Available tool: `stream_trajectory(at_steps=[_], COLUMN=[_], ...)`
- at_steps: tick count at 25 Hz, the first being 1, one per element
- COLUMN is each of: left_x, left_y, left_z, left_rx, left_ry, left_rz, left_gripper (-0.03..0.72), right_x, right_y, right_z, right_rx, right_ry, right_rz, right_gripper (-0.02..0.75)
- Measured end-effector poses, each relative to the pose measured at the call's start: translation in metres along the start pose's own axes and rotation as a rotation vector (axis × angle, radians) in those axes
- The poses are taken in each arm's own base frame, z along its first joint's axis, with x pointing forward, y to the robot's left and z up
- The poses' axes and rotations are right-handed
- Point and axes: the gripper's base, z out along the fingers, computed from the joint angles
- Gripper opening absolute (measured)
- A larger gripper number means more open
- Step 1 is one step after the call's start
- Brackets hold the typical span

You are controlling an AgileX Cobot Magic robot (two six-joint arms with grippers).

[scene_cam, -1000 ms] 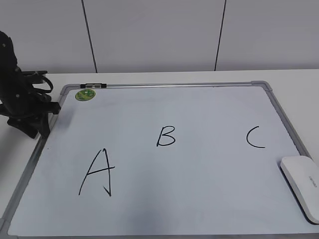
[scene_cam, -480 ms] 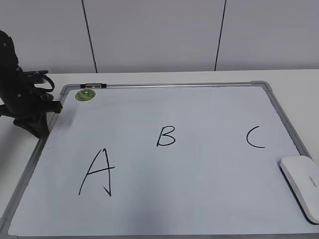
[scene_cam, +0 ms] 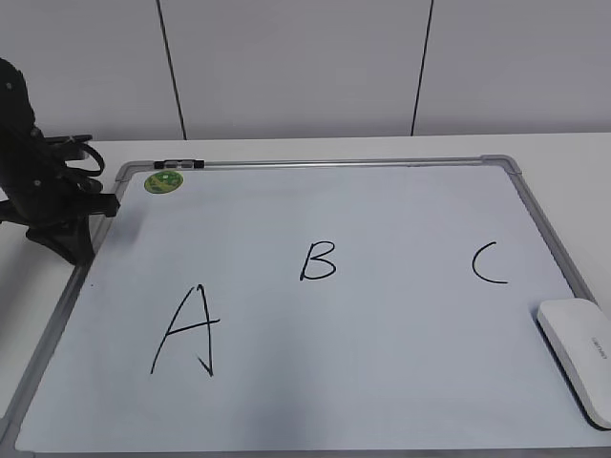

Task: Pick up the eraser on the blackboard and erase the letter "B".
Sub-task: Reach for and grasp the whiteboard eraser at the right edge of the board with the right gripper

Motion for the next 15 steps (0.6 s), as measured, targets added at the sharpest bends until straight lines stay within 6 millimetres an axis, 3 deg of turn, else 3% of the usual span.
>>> stream_trajectory(at_steps=[8, 15], left_x=[0.000, 0.000], left_y=[0.000, 0.000], left_z=[0.000, 0.000], left_rx=[-0.002, -0.004], left_ry=[0.003, 0.005], left_rz=[0.002, 0.003], left_gripper=[0.049, 0.052], right_x=[-0.043, -0.075], right_y=[-0.001, 0.001], right_z=[0.046, 0.092], right_rx=[-0.021, -0.042], right_ry=[0.304, 0.405], right_rz=[-0.010, -0.008], right_gripper=[0.573, 0.573])
